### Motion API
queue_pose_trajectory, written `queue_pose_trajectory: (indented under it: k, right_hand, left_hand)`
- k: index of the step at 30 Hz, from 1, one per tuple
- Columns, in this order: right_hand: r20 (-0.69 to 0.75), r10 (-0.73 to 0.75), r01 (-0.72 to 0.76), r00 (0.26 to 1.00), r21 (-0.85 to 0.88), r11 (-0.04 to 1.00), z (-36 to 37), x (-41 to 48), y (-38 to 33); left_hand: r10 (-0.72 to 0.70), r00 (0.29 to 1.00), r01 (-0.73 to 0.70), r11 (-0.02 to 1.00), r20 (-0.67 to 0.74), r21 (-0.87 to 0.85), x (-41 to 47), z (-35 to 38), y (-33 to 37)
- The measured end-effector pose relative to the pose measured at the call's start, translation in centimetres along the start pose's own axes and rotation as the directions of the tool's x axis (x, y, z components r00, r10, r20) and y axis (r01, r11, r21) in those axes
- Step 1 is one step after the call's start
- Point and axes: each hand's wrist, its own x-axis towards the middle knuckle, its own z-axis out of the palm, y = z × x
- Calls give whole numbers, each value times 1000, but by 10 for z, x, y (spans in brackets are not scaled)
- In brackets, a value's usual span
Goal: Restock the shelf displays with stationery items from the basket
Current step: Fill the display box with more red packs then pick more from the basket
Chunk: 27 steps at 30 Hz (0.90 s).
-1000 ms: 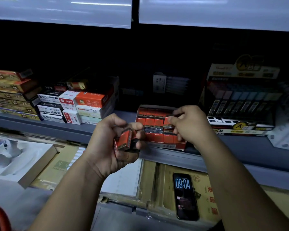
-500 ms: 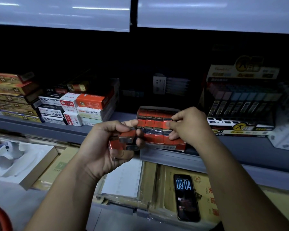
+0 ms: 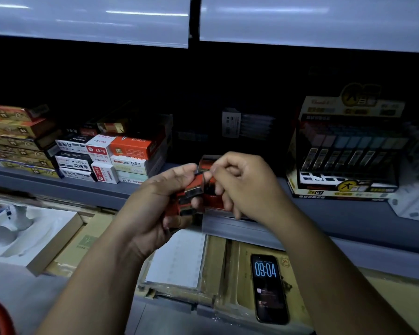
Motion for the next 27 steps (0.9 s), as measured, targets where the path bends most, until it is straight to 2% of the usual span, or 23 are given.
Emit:
queue_pose_trajectory:
  k: [3, 8, 12, 17, 20, 22, 24, 27]
  right_hand:
    - [89, 20, -34, 996, 167, 985, 1, -3, -6]
    - [138, 89, -139, 986, 408, 902, 4, -2, -5]
    - [141, 104, -157, 984, 440, 884, 2, -1, -2]
    - [42, 111, -119, 993, 358, 926, -15, 2, 5]
    - [-152, 100, -93, 983, 51, 994, -33, 8, 21]
    - [-246, 84, -127, 966, -163, 978, -45, 12, 34]
    - [-263, 81, -148, 961, -246, 958, -53, 12, 41]
    - [-218, 51, -111, 975, -272, 956, -56, 10, 45]
  left_hand:
    - [67, 996, -64, 996, -57, 57, 2, 1, -1]
    - [173, 980, -155, 974, -102, 163, -1, 10, -5]
    - [167, 978, -142, 972, -126, 187, 0, 11, -8]
    - [140, 966, -110, 983, -216, 146, 2, 7, -6]
    - [109, 955, -82, 991, -277, 109, 6, 0, -7]
    - [78, 952, -56, 995, -297, 84, 7, -3, -7]
    - [49, 957, -34, 998, -286, 59, 7, -4, -6]
    - [18, 962, -10, 1000, -272, 30, 6, -3, -4]
